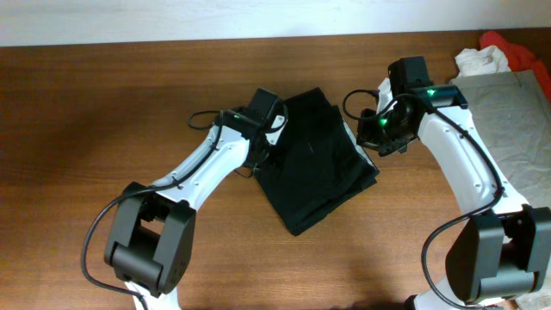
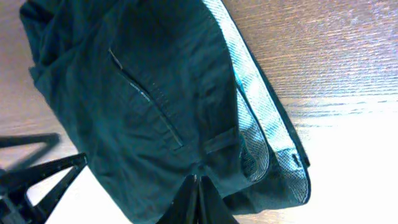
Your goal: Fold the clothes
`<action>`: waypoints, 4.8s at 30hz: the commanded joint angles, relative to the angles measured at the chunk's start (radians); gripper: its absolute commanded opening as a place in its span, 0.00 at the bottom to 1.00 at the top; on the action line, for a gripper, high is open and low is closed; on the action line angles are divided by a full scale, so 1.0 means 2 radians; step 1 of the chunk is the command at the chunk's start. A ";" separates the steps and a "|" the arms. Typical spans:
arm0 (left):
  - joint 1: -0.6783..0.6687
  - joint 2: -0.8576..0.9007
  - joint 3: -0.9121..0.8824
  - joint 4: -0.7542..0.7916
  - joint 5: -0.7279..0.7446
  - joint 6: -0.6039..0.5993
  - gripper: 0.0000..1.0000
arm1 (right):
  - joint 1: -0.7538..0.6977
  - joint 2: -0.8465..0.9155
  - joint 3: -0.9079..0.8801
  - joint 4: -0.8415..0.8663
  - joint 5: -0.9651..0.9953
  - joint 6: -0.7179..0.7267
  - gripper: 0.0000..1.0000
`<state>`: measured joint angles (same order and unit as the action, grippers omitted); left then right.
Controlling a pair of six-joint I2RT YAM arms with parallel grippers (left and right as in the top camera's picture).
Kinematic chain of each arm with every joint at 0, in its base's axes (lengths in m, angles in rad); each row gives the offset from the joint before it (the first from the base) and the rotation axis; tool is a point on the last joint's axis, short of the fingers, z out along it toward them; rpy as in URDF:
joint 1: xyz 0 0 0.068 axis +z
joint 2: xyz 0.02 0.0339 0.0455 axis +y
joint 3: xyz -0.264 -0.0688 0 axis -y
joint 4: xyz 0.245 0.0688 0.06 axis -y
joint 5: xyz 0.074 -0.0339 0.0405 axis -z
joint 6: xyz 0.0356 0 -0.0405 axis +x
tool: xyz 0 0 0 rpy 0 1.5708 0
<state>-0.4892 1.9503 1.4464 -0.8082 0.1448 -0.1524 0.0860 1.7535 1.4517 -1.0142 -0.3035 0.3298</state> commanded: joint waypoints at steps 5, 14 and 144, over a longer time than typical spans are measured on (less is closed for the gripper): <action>0.023 -0.015 0.004 -0.001 -0.019 -0.006 0.87 | 0.000 0.009 -0.047 0.035 -0.014 0.002 0.04; 0.023 -0.015 0.004 0.001 -0.019 -0.006 0.99 | -0.014 0.068 -0.121 0.089 0.071 0.010 0.04; 0.533 0.237 0.085 0.488 -0.005 -0.110 0.68 | -0.135 0.001 0.065 0.029 0.184 0.077 0.99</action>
<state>0.5690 2.4168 1.6157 0.2073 0.1455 -0.3714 -0.1810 1.7588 1.5673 -0.9573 0.0525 0.4866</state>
